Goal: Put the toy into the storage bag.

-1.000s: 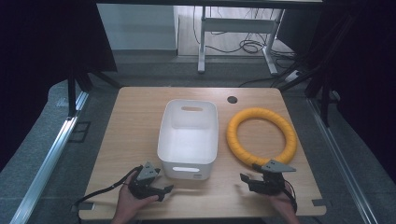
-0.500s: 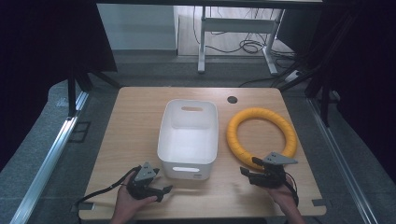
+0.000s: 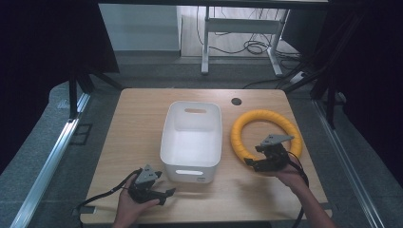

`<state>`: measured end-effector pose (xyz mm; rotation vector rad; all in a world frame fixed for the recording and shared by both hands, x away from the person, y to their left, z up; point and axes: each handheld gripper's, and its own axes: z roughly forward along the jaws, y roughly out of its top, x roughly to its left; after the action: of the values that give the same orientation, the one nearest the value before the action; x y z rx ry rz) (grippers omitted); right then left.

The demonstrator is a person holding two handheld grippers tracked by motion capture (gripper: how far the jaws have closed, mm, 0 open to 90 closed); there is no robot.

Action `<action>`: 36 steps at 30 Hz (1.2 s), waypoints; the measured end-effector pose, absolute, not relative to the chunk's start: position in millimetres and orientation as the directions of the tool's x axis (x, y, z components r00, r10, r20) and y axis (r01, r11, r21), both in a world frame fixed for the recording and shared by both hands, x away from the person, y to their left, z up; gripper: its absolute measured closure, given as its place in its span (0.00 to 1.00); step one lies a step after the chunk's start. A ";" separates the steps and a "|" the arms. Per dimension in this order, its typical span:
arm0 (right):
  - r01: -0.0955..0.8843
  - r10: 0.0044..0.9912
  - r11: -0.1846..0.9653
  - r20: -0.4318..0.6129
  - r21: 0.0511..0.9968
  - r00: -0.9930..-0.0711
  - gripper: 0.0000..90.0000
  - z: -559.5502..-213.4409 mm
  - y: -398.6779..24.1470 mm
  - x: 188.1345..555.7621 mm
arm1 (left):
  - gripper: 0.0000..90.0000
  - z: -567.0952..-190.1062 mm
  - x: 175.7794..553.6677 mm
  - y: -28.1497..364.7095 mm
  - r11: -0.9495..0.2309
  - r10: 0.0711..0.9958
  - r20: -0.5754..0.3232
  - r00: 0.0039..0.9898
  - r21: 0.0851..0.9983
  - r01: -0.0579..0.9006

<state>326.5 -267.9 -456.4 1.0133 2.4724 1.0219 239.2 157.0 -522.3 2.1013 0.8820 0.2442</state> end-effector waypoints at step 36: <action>0.594 0.620 0.762 -0.025 0.258 -0.784 0.35 -496.6 -232.9 396.3 | 0.19 -527.2 236.7 153.4 -0.440 0.659 -0.119 0.742 0.739 0.510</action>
<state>396.3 -232.9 -496.6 0.9843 2.8461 0.3611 236.7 153.4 -527.2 2.1335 0.8765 0.2365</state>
